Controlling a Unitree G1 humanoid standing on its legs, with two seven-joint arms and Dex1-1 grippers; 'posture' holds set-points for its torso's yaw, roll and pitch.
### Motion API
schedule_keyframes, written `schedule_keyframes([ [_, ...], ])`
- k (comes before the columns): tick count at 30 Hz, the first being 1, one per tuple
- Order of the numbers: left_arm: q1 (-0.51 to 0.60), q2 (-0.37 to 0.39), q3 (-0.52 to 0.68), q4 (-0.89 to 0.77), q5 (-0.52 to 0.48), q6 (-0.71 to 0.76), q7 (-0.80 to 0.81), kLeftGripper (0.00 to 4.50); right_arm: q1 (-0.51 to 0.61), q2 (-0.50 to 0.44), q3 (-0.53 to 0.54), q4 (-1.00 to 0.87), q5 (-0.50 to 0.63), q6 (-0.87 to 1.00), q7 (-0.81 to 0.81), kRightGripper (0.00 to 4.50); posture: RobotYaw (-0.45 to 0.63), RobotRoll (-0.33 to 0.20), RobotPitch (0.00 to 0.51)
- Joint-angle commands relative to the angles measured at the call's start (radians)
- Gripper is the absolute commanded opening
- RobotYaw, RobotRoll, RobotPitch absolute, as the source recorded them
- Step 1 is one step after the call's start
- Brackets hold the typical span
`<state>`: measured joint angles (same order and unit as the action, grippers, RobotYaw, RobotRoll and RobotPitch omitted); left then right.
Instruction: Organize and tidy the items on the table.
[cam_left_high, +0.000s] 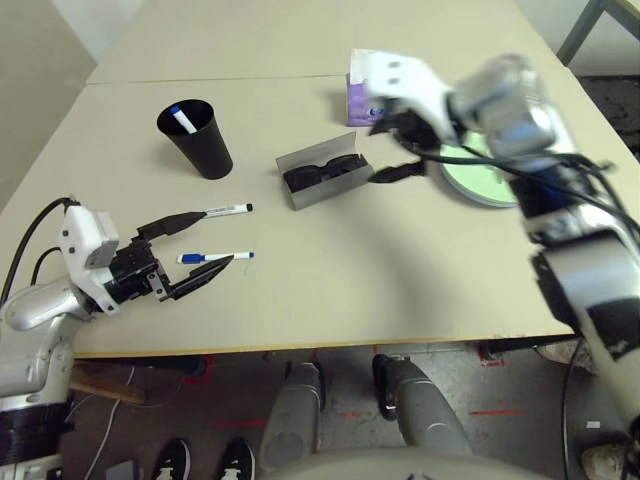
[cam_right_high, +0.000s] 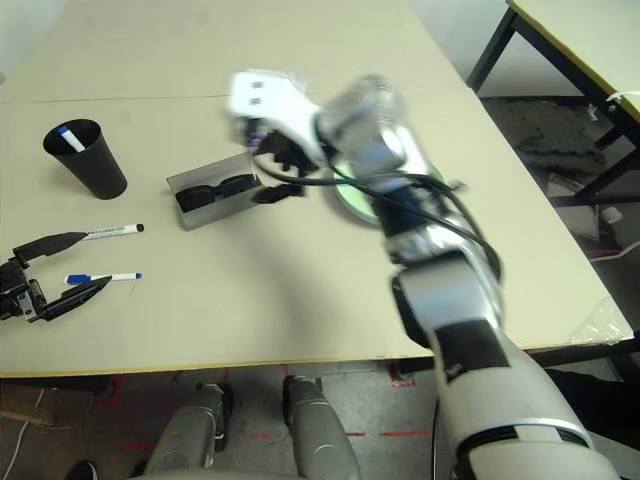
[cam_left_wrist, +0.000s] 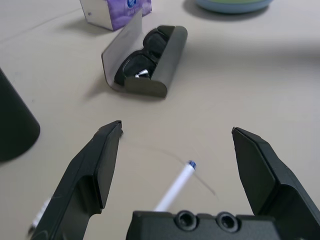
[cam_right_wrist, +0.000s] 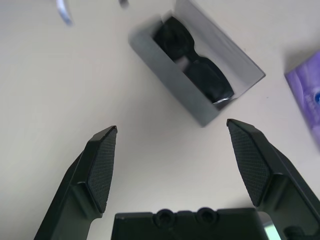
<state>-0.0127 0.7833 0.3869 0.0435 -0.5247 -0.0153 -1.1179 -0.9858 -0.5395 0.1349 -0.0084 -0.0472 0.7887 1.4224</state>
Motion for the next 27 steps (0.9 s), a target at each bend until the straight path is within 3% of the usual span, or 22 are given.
schedule_keyframes([
  [1,-0.018,-0.001,-0.008,0.045,0.024,-0.005,0.012,4.5,0.137,0.054,-0.163,-0.147,0.153,0.075,-0.113,4.47,-0.11,0.0,0.195],
  [7,-0.048,0.003,-0.02,0.086,0.056,-0.025,0.026,4.5,0.444,0.076,-0.253,-0.295,0.253,-0.015,-0.268,4.47,-0.13,0.0,0.185],
  [10,-0.077,0.009,-0.022,0.116,0.082,-0.005,0.071,4.5,0.612,0.072,-0.256,-0.266,0.258,-0.235,-0.287,4.47,-0.14,0.0,0.183],
  [14,-0.102,0.011,-0.034,0.136,0.108,0.039,0.124,4.5,0.693,0.077,-0.254,-0.17,0.258,-0.487,-0.318,4.47,-0.14,0.0,0.186],
  [19,-0.137,-0.016,-0.049,0.141,0.137,0.074,0.206,2.81,0.74,0.072,-0.287,-0.026,0.311,-0.749,-0.296,4.5,-0.14,0.0,0.19],
  [27,-0.234,-0.055,-0.107,0.205,0.199,0.089,0.292,0.04,0.761,0.051,-0.291,0.032,0.422,-0.821,-0.27,4.5,-0.16,0.0,0.184],
])
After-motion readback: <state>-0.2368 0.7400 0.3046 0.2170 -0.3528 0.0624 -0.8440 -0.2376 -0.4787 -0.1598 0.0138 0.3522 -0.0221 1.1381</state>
